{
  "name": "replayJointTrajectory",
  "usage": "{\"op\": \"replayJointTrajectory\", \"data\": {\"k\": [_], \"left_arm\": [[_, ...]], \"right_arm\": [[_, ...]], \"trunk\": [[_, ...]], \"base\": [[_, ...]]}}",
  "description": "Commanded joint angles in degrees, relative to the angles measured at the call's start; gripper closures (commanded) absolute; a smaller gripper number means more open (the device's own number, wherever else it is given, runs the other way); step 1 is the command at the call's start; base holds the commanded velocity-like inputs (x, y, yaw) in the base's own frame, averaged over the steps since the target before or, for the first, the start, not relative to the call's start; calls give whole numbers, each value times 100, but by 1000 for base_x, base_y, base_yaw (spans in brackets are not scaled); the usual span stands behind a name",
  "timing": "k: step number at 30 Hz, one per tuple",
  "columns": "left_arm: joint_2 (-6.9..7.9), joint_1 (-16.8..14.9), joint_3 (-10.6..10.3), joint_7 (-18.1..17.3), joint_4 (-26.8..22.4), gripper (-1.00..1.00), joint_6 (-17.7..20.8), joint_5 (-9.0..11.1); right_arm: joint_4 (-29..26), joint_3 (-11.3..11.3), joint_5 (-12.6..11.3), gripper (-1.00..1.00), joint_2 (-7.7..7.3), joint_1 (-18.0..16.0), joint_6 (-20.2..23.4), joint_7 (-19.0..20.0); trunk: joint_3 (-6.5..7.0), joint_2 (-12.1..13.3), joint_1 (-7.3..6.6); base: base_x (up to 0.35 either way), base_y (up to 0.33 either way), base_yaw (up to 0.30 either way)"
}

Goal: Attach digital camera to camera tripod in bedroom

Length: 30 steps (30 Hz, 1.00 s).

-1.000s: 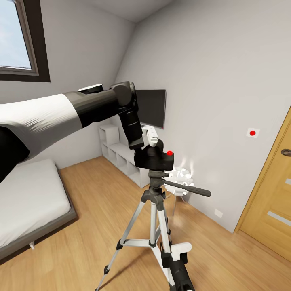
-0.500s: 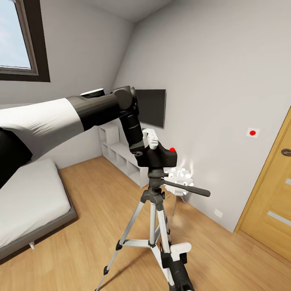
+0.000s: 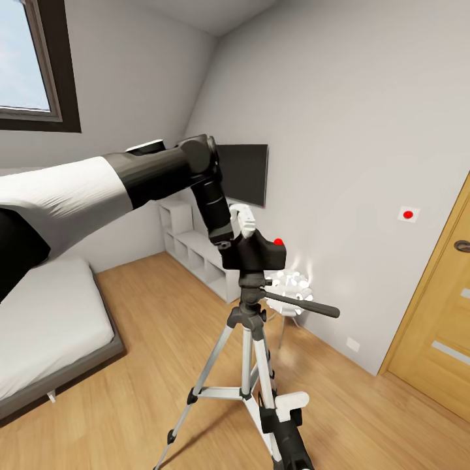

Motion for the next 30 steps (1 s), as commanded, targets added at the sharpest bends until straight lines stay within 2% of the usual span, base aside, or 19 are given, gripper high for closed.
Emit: {"op": "replayJointTrajectory", "data": {"k": [1,2,3,4,5,12,15,18,19,25,28,29,30], "left_arm": [[28,-10,74,-12,2,-100,61,21],[80,-10,244,-11,-2,-100,61,17],[98,-10,302,-9,-3,-100,62,15],[171,-10,500,-9,-14,-100,62,11],[227,-10,582,-11,-19,-100,63,5],[488,-24,693,-9,-24,-100,64,-1],[618,-27,877,-5,-24,-100,62,-1],[794,-27,1160,-4,-24,-100,57,-1],[923,-32,1367,-4,-24,-100,56,-1],[1309,-32,1993,58,-19,-100,56,-8],[1663,-32,2377,349,-12,-100,57,-9],[1734,-31,2441,416,-11,-100,59,-9],[1879,-32,2569,554,-6,-100,61,-9]], "right_arm": [[457,15,144,100,1,2,-98,-34],[458,14,144,100,1,2,-98,-34],[459,13,144,100,1,2,-98,-34],[459,13,144,100,1,2,-98,-34],[460,13,144,100,1,2,-98,-34],[462,13,144,100,1,2,-98,-34],[462,13,140,100,1,2,-98,-34],[462,12,139,100,1,2,-98,-34],[462,12,140,100,1,2,-98,-34],[462,13,141,100,1,2,-98,-34],[462,12,139,100,1,2,-98,-34],[462,12,140,100,1,2,-98,-34],[462,12,140,100,1,2,-98,-34]], "trunk": [[-10,-7,5],[-10,-7,5],[-10,-7,5],[-10,-7,5],[-10,-7,5],[-10,-7,5],[-10,-7,5],[-10,-7,5],[-10,-7,5],[-10,-7,5],[-10,-7,5],[-10,-7,5],[-10,-7,5]], "base": [[0,0,0],[0,0,0],[0,0,0],[0,0,0],[0,0,0],[0,0,0],[0,0,0],[0,0,0],[0,0,0],[0,0,0],[0,0,0],[0,0,0],[0,0,0]]}}
